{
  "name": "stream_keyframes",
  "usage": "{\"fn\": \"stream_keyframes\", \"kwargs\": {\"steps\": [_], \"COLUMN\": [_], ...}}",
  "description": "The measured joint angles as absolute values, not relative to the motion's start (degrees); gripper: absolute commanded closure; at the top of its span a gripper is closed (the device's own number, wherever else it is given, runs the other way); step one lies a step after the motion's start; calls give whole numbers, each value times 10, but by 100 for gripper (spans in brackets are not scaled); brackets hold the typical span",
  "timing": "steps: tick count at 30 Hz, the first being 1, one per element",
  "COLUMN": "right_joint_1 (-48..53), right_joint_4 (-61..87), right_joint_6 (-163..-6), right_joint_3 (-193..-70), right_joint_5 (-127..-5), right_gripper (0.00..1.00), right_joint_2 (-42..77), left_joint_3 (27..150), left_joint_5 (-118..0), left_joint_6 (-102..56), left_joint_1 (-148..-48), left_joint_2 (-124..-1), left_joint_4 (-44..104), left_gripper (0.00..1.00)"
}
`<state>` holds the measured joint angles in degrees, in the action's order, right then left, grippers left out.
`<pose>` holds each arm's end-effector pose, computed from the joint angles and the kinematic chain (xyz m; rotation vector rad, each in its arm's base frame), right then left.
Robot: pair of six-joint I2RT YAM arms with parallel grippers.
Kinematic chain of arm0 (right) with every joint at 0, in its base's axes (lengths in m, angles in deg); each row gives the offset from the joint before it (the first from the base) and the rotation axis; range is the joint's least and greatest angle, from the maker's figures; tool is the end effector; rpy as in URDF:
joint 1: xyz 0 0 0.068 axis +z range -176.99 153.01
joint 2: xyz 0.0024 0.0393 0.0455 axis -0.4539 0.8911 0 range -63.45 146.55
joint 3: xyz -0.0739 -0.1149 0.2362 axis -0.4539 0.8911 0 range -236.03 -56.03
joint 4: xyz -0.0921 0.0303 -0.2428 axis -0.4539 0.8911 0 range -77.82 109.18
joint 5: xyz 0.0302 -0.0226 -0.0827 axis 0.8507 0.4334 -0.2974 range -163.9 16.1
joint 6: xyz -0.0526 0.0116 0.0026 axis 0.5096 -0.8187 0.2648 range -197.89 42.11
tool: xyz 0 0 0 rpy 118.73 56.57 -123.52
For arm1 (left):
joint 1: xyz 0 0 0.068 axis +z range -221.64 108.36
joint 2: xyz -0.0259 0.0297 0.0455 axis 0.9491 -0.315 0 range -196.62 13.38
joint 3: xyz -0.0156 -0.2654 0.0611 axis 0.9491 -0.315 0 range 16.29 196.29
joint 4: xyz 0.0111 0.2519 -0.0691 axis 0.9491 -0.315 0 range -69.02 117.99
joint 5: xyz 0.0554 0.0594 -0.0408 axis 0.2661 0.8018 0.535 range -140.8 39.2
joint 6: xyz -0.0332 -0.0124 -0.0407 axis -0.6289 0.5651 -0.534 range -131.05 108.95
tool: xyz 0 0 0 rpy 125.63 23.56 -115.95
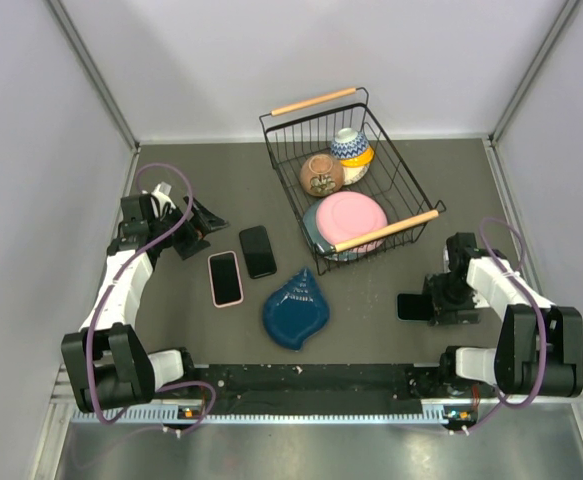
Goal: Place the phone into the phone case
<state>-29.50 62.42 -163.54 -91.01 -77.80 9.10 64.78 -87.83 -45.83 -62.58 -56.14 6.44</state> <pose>0.1755 -0.0101 0.1541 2.1352 2.2025 -0.0393 0.2535 0.0188 0.2596 -0.5440 2.2566 -0.9745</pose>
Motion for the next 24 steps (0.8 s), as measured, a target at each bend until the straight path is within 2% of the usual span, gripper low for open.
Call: {"fn": "stream_keyframes", "kwargs": {"steps": [2, 6, 12, 24], "right_joint_1": [-294, -294, -291, -290], "right_joint_4": [624, 624, 616, 614], "right_joint_6": [-1633, -1623, -1575, -1356], "right_joint_3": [-910, -909, -909, -936], "right_joint_5": [-779, -779, -798, -825], "right_gripper": [28, 50, 64, 73], "right_joint_2": [91, 85, 61, 34], "left_joint_3": [648, 648, 648, 648], "left_joint_5": [-878, -878, -878, -879], "left_joint_6": [-458, -459, -459, -459], "left_joint_1": [-626, -626, -626, -626], "left_joint_2": [-561, -563, -566, -567], "left_joint_4": [64, 64, 63, 63], "left_gripper": [1, 1, 1, 1]}}
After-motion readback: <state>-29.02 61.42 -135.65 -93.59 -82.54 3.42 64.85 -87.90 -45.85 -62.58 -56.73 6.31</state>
